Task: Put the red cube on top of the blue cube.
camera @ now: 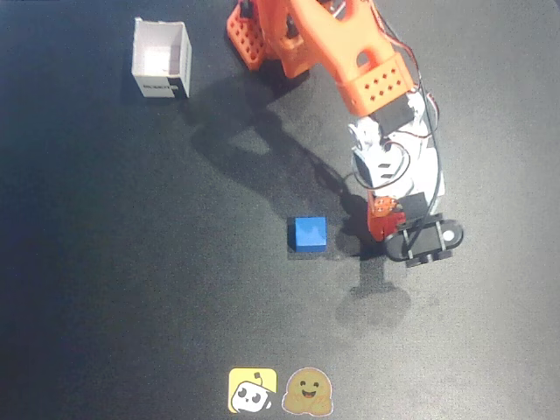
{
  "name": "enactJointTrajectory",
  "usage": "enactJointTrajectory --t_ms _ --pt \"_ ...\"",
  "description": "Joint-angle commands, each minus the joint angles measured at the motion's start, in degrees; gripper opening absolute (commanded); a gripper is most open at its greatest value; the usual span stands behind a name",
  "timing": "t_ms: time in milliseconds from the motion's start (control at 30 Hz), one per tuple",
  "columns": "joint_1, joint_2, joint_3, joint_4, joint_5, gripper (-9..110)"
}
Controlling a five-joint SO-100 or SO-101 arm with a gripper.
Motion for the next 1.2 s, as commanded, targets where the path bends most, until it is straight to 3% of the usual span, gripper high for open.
enactJointTrajectory --t_ms 0,133,267,633,1167 --pt "-0.88 0.09 0.26 -2.11 1.32 20" --pt "-0.88 -0.88 1.49 -4.31 2.02 17" --pt "-0.62 -0.7 1.58 -4.31 2.2 6" --pt "-0.35 2.72 1.85 -2.64 2.46 6" --pt "4.75 18.98 -4.22 19.34 -3.52 6"
